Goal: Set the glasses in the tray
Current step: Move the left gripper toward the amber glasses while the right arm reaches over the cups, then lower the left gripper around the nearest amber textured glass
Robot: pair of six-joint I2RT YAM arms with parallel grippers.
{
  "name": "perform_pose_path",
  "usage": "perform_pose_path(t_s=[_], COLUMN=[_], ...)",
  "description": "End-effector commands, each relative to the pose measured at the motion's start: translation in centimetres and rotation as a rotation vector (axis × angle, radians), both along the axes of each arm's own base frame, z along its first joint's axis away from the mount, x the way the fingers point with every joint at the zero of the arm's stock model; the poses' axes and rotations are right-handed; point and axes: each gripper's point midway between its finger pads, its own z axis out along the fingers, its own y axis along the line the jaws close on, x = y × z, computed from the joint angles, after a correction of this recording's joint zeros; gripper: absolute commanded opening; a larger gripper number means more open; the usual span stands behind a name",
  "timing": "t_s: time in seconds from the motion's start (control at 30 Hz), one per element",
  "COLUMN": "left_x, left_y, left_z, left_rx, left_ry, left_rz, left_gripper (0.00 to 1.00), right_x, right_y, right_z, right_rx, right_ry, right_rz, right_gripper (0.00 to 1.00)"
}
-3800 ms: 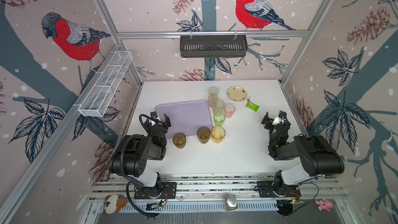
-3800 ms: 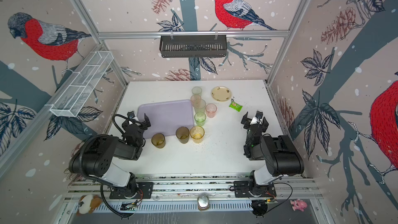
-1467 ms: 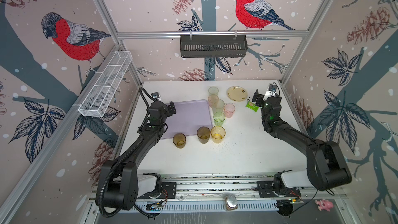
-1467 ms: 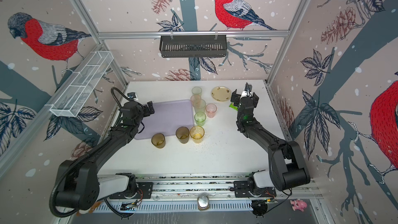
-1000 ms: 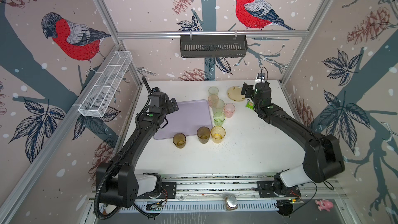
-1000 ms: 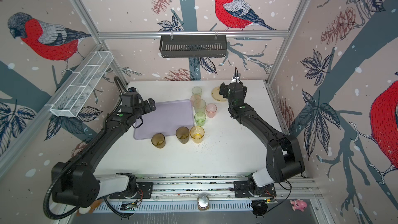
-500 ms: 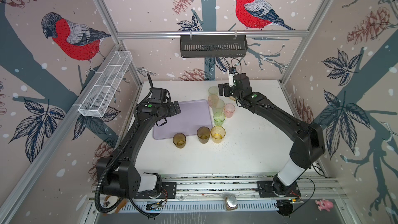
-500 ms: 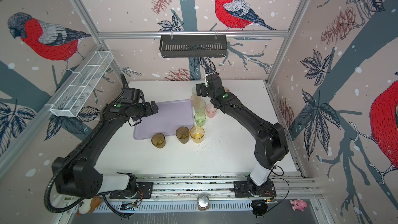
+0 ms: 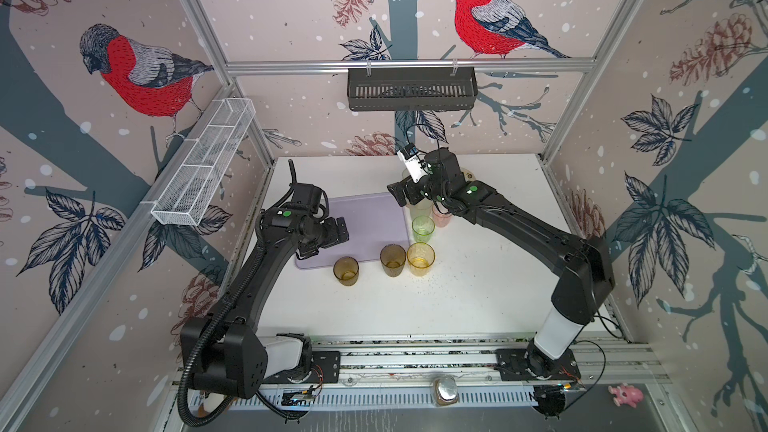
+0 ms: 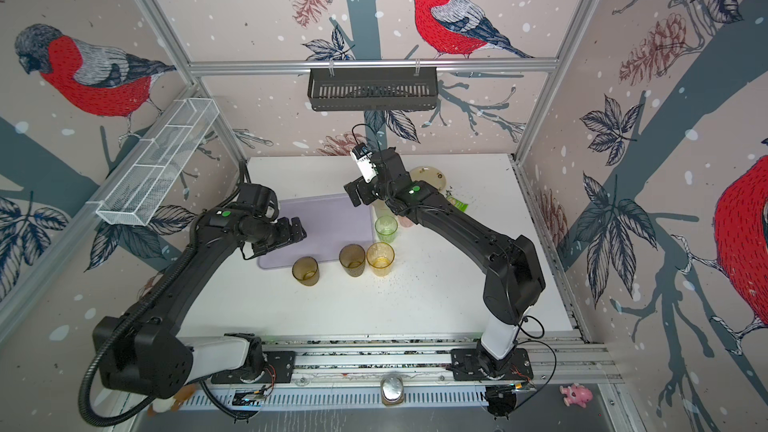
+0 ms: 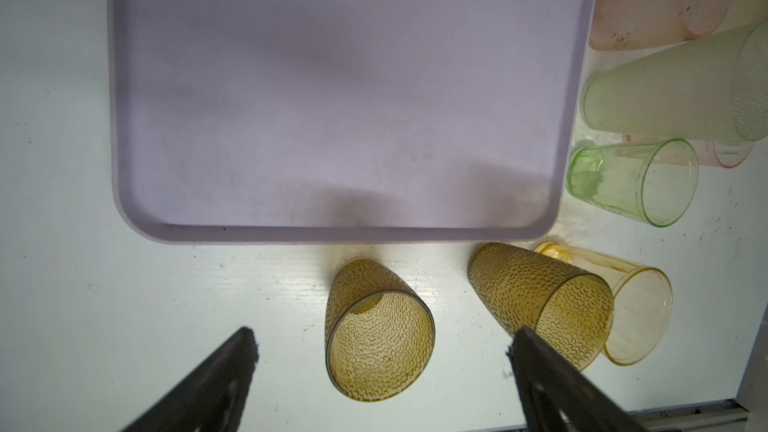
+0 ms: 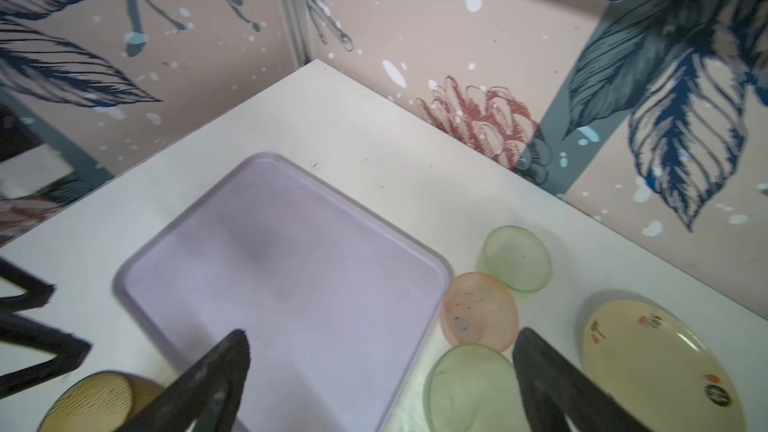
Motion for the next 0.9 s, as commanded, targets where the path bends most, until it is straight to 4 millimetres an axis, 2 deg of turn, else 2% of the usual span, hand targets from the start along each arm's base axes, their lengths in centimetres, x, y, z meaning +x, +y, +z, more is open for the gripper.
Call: perform_pose_path(t_s=[0.0,0.17,0.3,0.37,0.63,0.87], left_x=[-2.0,-3.6,-3.9,-4.4,-5.0,-5.2], left_y=[-0.6,-0.4,-0.3,-0.1,0.0,0.0], left_z=[-0.9,-1.8,-2.0,-2.9,-3.8,-4.5], left_rx=[-0.043,-0.037,-0.033,-0.023,-0.026,-0.025], left_ry=[0.068,0.1,0.107,0.13,0.141,0.148], left_rz=[-0.017,-0.018,-0.017,-0.012,-0.003,-0.002], left_gripper=[0.96,0.95,0.94,0.94,0.92,0.9], right_x=[-1.9,-3.4,-3.9,-4.2,-4.5,-4.8], right_y=[0.9,1.4,1.8,1.9,2.9,3.1], right_z=[0.8,0.1,-0.1,0.0,0.5,-0.3], right_rx=[0.043,0.018,-0.008,-0.007,0.034,0.001], right_ry=[0.01,0.037,0.037,0.038,0.049,0.033], right_rz=[0.108,0.159,0.187,0.2,0.214,0.21], right_gripper=[1.0,1.0,1.0,1.0,1.0,1.0])
